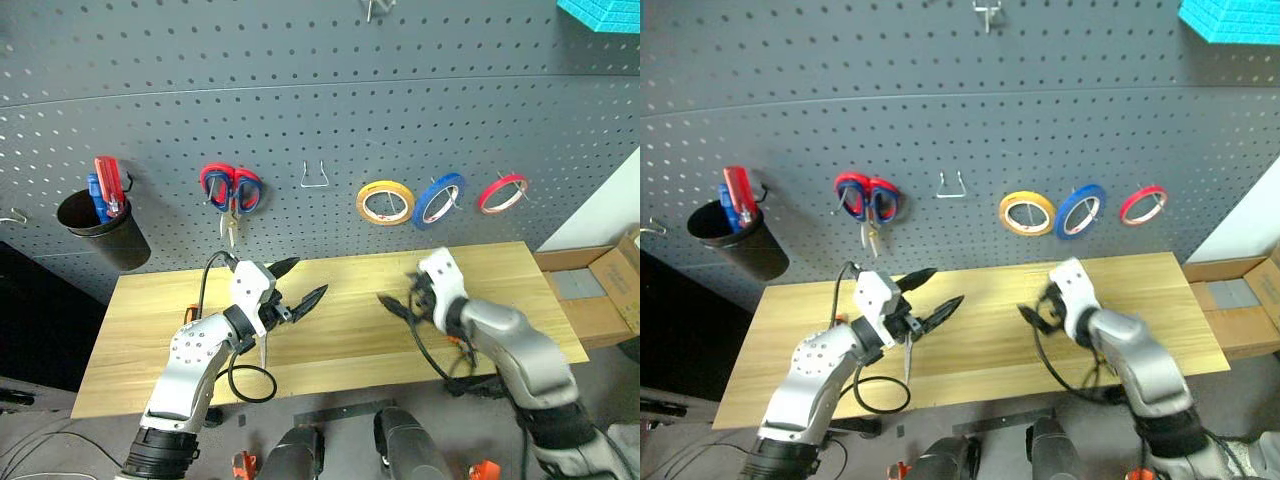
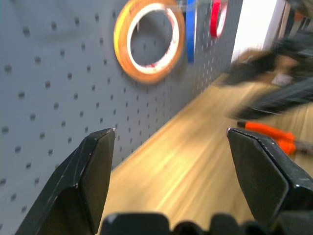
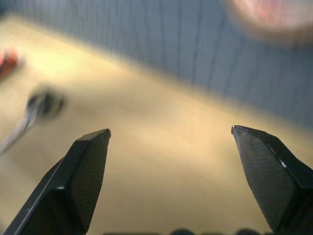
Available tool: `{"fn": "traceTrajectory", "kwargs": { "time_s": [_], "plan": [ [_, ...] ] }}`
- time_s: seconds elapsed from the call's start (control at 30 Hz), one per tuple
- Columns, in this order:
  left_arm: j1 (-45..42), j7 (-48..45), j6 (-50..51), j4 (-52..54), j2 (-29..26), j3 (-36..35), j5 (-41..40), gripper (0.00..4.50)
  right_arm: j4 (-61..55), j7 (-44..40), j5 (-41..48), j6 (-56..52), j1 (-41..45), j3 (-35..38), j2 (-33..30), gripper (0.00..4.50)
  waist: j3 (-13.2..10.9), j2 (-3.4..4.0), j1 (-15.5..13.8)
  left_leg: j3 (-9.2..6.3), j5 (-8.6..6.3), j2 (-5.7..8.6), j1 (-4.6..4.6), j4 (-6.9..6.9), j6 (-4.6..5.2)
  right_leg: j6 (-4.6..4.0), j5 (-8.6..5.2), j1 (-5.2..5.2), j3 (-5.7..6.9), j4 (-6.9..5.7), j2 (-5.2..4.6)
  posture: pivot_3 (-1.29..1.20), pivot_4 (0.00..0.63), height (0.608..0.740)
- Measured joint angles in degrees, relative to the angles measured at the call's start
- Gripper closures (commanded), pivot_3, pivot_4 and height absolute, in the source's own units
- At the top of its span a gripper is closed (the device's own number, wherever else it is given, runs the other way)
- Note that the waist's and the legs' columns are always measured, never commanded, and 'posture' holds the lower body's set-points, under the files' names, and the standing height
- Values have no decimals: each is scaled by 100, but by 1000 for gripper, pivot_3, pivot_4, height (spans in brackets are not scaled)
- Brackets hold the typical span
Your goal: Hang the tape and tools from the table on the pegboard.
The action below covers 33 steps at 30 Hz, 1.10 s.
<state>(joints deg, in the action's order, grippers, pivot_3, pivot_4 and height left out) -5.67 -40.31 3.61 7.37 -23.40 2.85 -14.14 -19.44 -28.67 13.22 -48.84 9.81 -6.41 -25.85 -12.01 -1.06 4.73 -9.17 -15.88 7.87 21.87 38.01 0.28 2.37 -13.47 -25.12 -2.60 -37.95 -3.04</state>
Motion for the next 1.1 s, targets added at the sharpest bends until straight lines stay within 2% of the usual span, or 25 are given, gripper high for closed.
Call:
{"fn": "traceTrajectory", "kwargs": {
  "time_s": [0.07, 0.27, 0.37, 1.0, 1.1],
  "plan": [
    [100, -126, -66, -137, -151, 177, 199, 592, 29, 155, 22, -534, -269, 286, -102, 340, -4, 2, 15, 7, -11, -1, -9, 0, 19, -2, 1, 3, -2, -4, 0, -200, 241, 740],
    [397, -414, -69, -114, -181, 596, 324, 592, 951, 1362, -338, -1852, 419, 876, 360, 340, -25, 8, 79, 39, -11, -36, -32, -1, 20, -14, 17, 20, -7, -1, 13, -203, 277, 740],
    [547, -434, -11, -45, -223, 633, 324, 592, 1235, 1562, -405, -2084, 525, 954, 415, 340, -62, 17, 55, 39, -12, -37, -19, -4, 21, -14, 17, 12, -7, 4, 13, -195, 292, 740],
    [876, -524, 612, 849, -393, 540, 23, 592, 2544, 1485, -581, -1476, 1095, 527, 388, 340, -274, -3, 35, 37, -13, -39, -8, -6, 23, -15, 18, 5, -3, 15, 13, -144, 317, 740],
    [914, -532, 624, 904, -413, 499, -53, 592, 2576, 1443, -593, -1377, 1102, 504, 384, 978, -291, -16, 26, 35, -13, -39, -6, -7, 23, -15, 18, 5, -1, 19, 13, -143, 316, 740]
  ]
}}
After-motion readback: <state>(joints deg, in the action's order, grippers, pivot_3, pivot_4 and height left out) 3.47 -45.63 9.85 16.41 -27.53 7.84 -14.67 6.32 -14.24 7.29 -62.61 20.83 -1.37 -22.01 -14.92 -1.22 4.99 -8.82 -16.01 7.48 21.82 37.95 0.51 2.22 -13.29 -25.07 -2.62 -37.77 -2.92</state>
